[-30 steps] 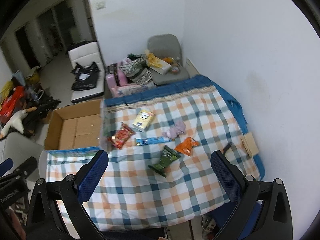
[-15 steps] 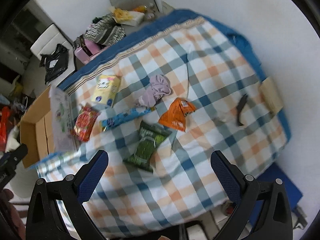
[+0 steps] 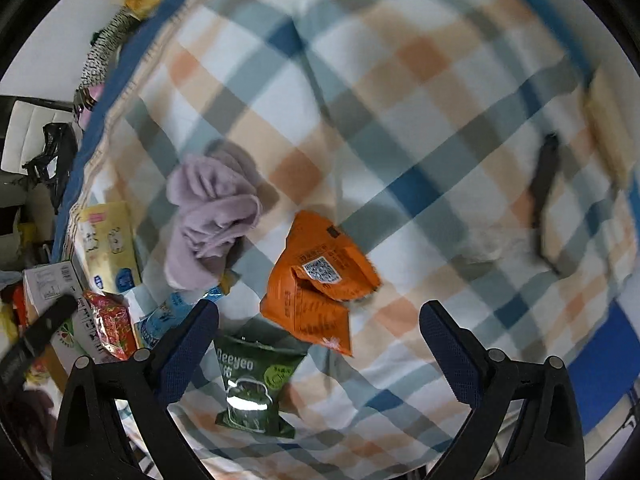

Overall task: Organize soft objects
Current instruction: 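Grasp the yellow tissue pack with left tool while right tool grasps orange bag, then carry tissue pack and orange bag into the box and open both tools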

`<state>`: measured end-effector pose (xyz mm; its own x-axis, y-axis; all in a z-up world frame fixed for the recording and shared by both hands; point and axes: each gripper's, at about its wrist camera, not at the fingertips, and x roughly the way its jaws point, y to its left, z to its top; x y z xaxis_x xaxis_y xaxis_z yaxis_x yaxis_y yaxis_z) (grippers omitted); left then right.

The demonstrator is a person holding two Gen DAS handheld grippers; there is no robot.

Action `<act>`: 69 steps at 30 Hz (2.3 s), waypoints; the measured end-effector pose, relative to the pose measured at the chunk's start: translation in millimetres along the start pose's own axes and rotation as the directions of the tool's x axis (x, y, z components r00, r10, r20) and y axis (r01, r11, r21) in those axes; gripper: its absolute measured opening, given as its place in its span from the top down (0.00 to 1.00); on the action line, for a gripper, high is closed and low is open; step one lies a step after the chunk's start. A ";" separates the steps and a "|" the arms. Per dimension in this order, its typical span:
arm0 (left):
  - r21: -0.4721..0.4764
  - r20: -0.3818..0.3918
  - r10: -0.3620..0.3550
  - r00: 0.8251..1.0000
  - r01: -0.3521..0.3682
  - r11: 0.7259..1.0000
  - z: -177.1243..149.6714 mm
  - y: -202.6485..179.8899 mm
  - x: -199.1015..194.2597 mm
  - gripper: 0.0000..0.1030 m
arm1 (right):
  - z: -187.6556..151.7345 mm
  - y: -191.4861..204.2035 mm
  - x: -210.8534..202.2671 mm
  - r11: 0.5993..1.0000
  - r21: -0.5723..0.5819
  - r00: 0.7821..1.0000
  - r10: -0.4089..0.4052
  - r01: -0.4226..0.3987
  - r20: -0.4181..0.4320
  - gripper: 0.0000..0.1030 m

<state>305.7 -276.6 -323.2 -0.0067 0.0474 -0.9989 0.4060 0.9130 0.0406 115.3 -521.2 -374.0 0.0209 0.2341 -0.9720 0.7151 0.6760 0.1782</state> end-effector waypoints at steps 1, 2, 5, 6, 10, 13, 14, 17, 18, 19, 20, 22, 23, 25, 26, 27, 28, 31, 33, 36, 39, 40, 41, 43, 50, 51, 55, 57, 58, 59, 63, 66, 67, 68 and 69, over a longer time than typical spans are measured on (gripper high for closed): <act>0.011 -0.019 -0.003 1.000 0.003 1.000 7.7 -3.8 8.2 0.00 | 2.9 -2.1 9.8 1.000 0.015 1.000 0.010 -0.010 -0.022 0.02; 0.025 -0.050 -0.001 0.999 0.002 1.000 16.7 -8.4 19.5 0.00 | 4.8 -3.6 16.3 0.999 0.025 0.999 0.025 -0.024 -0.036 0.03; 0.048 -0.110 0.033 0.993 -0.027 0.998 33.6 -16.3 46.3 0.00 | 8.2 -7.3 33.6 0.999 0.045 0.997 0.026 -0.023 -0.068 0.09; 0.064 -0.136 0.045 0.990 -0.036 0.997 38.6 -19.9 57.4 0.00 | 8.9 -7.4 38.7 0.998 0.050 0.997 0.033 -0.029 -0.076 0.10; 0.105 -0.178 0.071 0.981 -0.053 0.993 46.1 -27.9 82.5 0.04 | 12.7 -3.0 49.7 0.998 0.054 0.995 0.047 -0.042 -0.093 0.16; 0.127 -0.190 0.089 0.978 -0.066 0.990 44.7 -31.5 92.9 0.23 | 15.7 1.7 57.4 0.997 0.056 0.992 0.060 -0.054 -0.108 0.22; 0.134 -0.193 0.087 0.977 -0.061 0.989 42.6 -32.2 95.9 0.32 | 16.4 3.1 60.7 0.997 0.056 0.992 0.054 -0.047 -0.118 0.22; 0.119 -0.194 0.049 0.980 -0.026 0.993 37.9 -30.4 97.1 0.41 | 16.3 5.8 69.2 0.998 0.059 0.989 0.043 -0.035 -0.140 0.33; 0.114 -0.193 0.046 0.980 -0.024 0.993 37.7 -29.7 97.0 0.41 | 17.6 6.8 71.8 0.998 0.057 0.989 0.029 -0.021 -0.143 0.38; 0.111 -0.192 0.047 0.980 -0.026 0.993 35.7 -29.1 95.9 0.42 | 18.1 6.7 71.7 0.998 0.054 0.990 0.016 -0.009 -0.137 0.39; 0.109 -0.185 0.060 0.981 -0.040 0.993 33.3 -28.4 94.0 0.42 | 18.5 7.9 70.1 0.999 0.053 0.992 0.012 -0.006 -0.127 0.40; 0.111 -0.171 0.074 0.983 -0.055 0.992 27.6 -23.4 86.8 0.42 | 17.7 6.7 69.7 0.998 0.057 0.993 0.014 -0.007 -0.117 0.45; 0.107 -0.164 0.074 0.984 -0.057 0.993 25.3 -21.9 84.4 0.42 | 17.5 6.7 67.8 0.998 0.055 0.994 0.013 -0.007 -0.109 0.46; 0.099 -0.154 0.065 0.986 -0.050 0.994 17.5 -20.2 77.0 0.42 | 14.6 4.4 64.5 0.999 0.045 0.995 0.005 0.000 -0.097 0.47; 0.092 -0.150 0.057 0.987 -0.043 0.995 13.4 -18.7 73.1 0.42 | 11.4 5.6 61.7 0.999 0.032 0.996 0.001 0.002 -0.089 0.48; 0.085 -0.144 0.051 0.988 -0.039 0.996 10.2 -15.8 68.7 0.42 | 6.4 7.0 60.1 1.000 0.025 0.996 -0.001 0.003 -0.086 0.48; 0.077 -0.139 0.046 0.989 -0.036 0.996 6.0 -14.0 64.8 0.42 | 1.7 6.1 57.7 1.000 0.018 0.997 0.000 0.001 -0.082 0.48; 0.050 -0.113 0.018 0.993 -0.013 0.999 -5.3 -4.3 50.5 0.42 | -11.7 5.3 48.3 1.000 0.012 0.998 0.018 -0.018 -0.065 0.49; 0.028 -0.094 -0.003 0.996 0.006 1.000 -11.9 1.3 36.8 0.42 | -25.9 8.2 38.7 0.999 -0.002 0.998 0.032 -0.032 -0.051 0.49; -0.004 -0.052 -0.042 0.998 0.042 0.999 -32.6 15.0 8.7 0.42 | -49.5 15.7 16.9 0.996 -0.049 0.997 0.068 -0.069 -0.026 0.49; -0.029 -0.008 -0.075 0.997 0.075 0.997 -48.5 30.9 -14.6 0.42 | -76.8 34.1 -10.0 0.985 -0.142 0.995 0.100 -0.098 0.005 0.49; -0.032 0.013 -0.087 0.996 0.087 0.996 -57.7 35.7 -26.2 0.42 | -83.0 41.5 -18.2 0.980 -0.168 0.994 0.111 -0.108 0.008 0.49; -0.041 0.028 -0.094 0.995 0.095 0.995 -69.9 35.9 -37.6 0.42 | -90.6 49.4 -27.6 0.972 -0.202 0.992 0.124 -0.119 0.009 0.49; -0.066 0.063 -0.114 0.991 0.118 0.991 -90.9 39.0 -60.0 0.42 | -106.1 72.6 -42.1 0.954 -0.266 0.989 0.147 -0.139 0.010 0.49; -0.202 0.178 -0.131 0.975 0.166 0.965 -139.6 116.2 -113.7 0.42 | -164.4 171.1 -94.0 0.846 -0.495 0.974 0.225 -0.197 -0.002 0.49; -0.225 0.193 -0.123 0.974 0.165 0.960 -144.2 132.2 -119.8 0.42 | -172.1 187.8 -100.4 0.826 -0.528 0.973 0.233 -0.198 -0.001 0.49; -0.294 0.213 -0.091 0.973 0.152 0.944 -151.8 187.7 -124.3 0.42 | -191.5 254.0 -113.9 0.774 -0.604 0.971 0.241 -0.191 0.002 0.49; -0.321 0.219 -0.066 0.973 0.136 0.937 -156.6 215.0 -122.4 0.42 | -199.0 289.0 -110.9 0.752 -0.633 0.972 0.237 -0.186 -0.004 0.49; -0.329 0.218 -0.058 0.974 0.129 0.936 -157.7 225.8 -120.5 0.42 | -202.5 305.2 -108.1 0.745 -0.642 0.973 0.230 -0.181 -0.007 0.49; -0.341 0.215 -0.051 0.975 0.124 0.932 -157.7 240.8 -116.9 0.42 | -205.4 321.8 -102.1 0.738 -0.652 0.975 0.224 -0.177 -0.011 0.49; -0.370 0.206 -0.045 0.978 0.121 0.921 -155.2 284.5 -97.0 0.42 | -213.9 382.1 -83.7 0.716 -0.684 0.983 0.186 -0.139 -0.005 0.49; -0.386 0.187 -0.076 0.979 0.144 0.911 -147.3 317.5 -76.6 0.42 | -215.0 420.7 -62.2 0.713 -0.694 0.989 0.149 -0.101 0.009 0.49; -0.387 0.183 -0.093 0.979 0.159 0.908 -143.9 325.9 -70.7 0.42 | -213.0 432.1 -54.6 0.715 -0.692 0.990 0.139 -0.095 0.008 0.49; -0.389 0.176 -0.111 0.978 0.173 0.905 -139.8 333.5 -65.2 0.42 | -208.8 443.2 -44.2 0.717 -0.692 0.992 0.127 -0.086 0.008 0.49; -0.394 0.165 -0.128 0.978 0.185 0.900 -134.2 342.2 -55.9 0.42 | -207.4 452.6 -36.9 0.714 -0.697 0.993 0.116 -0.075 0.012 0.49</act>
<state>322.4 87.6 -250.1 0.0923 -0.1379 -0.9861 0.0045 0.9904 -0.1381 293.3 -79.0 -225.7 0.1125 0.3026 -0.9465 0.0219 0.9515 0.3068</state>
